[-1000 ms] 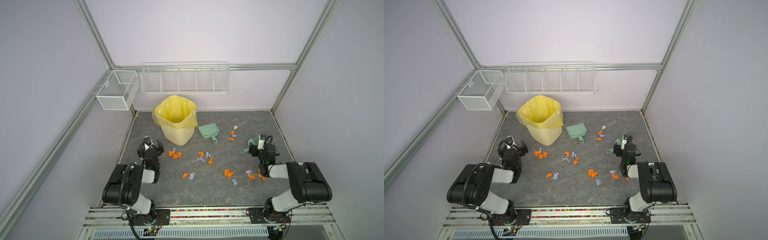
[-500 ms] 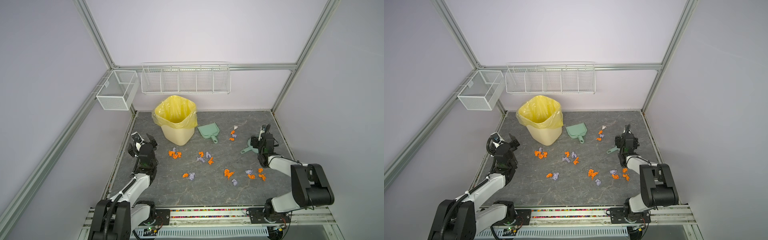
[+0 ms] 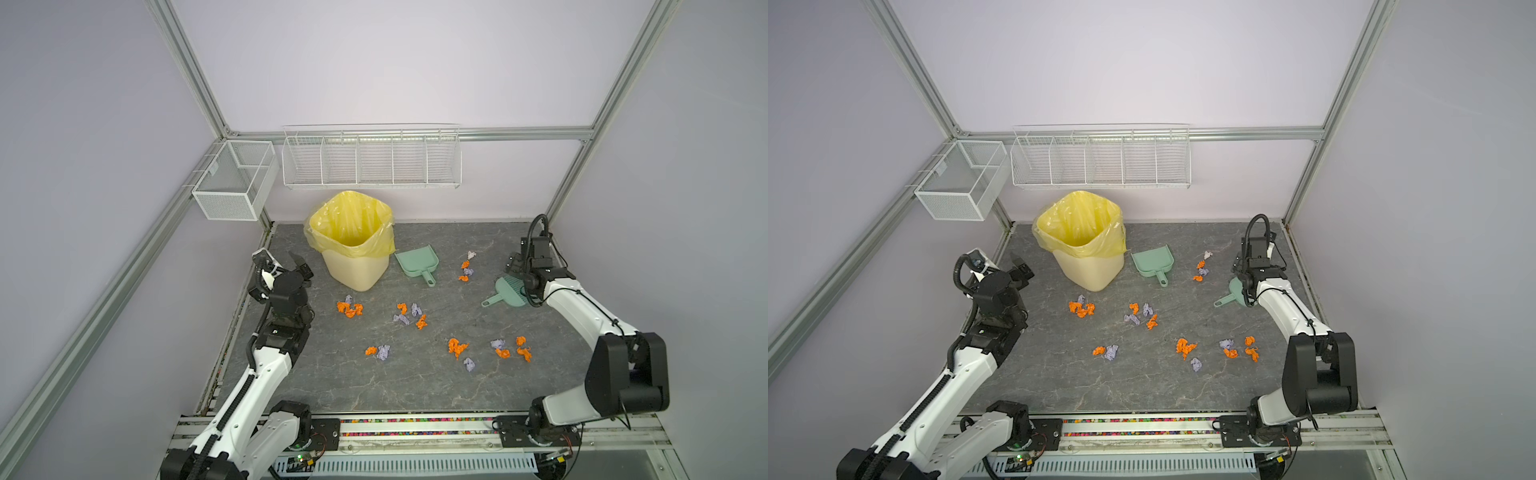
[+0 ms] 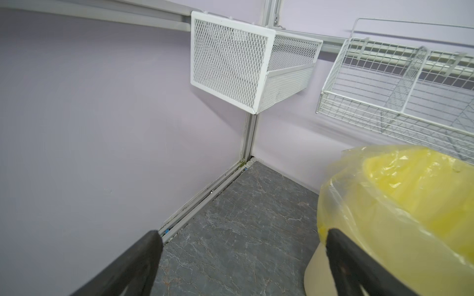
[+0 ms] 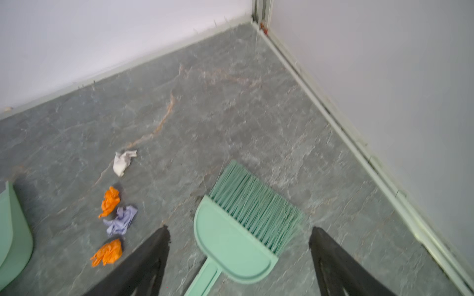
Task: Sweep away the paper scraps from the table
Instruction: 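Lower the right gripper toward the green brush-and-dustpan set, then grasp the green dustpan handle with the right gripper while left arm reaches forward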
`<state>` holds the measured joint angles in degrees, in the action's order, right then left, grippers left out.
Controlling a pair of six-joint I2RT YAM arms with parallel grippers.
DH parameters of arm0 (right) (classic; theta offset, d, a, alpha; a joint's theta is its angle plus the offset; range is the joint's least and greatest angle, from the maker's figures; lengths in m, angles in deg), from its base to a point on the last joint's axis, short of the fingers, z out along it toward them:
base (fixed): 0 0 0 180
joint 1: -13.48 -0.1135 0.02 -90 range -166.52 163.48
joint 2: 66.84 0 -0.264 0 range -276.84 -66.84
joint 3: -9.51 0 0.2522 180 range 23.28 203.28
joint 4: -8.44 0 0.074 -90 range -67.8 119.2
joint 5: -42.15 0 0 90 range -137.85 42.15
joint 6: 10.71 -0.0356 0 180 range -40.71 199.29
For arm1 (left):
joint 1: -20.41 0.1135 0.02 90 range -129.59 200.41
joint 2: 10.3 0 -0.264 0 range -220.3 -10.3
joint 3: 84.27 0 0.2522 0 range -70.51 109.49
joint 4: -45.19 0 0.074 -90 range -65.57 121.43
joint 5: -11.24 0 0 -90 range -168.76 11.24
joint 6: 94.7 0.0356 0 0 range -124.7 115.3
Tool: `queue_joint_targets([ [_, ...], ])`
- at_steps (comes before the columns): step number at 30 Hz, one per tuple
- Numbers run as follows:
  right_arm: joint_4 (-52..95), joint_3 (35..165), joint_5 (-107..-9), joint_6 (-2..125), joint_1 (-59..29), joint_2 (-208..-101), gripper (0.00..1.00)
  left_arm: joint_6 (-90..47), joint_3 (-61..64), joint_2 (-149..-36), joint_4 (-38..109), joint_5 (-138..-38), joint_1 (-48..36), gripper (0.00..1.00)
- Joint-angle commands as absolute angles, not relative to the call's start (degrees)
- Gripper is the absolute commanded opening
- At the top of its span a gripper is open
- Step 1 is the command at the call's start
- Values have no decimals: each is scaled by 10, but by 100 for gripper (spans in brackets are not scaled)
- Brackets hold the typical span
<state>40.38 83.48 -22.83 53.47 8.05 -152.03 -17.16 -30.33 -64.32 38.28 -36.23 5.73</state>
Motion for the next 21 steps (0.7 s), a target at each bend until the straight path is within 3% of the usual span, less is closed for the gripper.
queue_joint_targets([
  [1,514,842,-279,436,69,-1521,88,-205,-239,-652,281,-391,34,100],
  [11,565,867,-368,341,62,-1587,89,-127,-120,-733,237,-384,-190,99],
  [21,541,851,-424,271,57,-1619,95,-114,-31,-844,235,-475,-285,99],
])
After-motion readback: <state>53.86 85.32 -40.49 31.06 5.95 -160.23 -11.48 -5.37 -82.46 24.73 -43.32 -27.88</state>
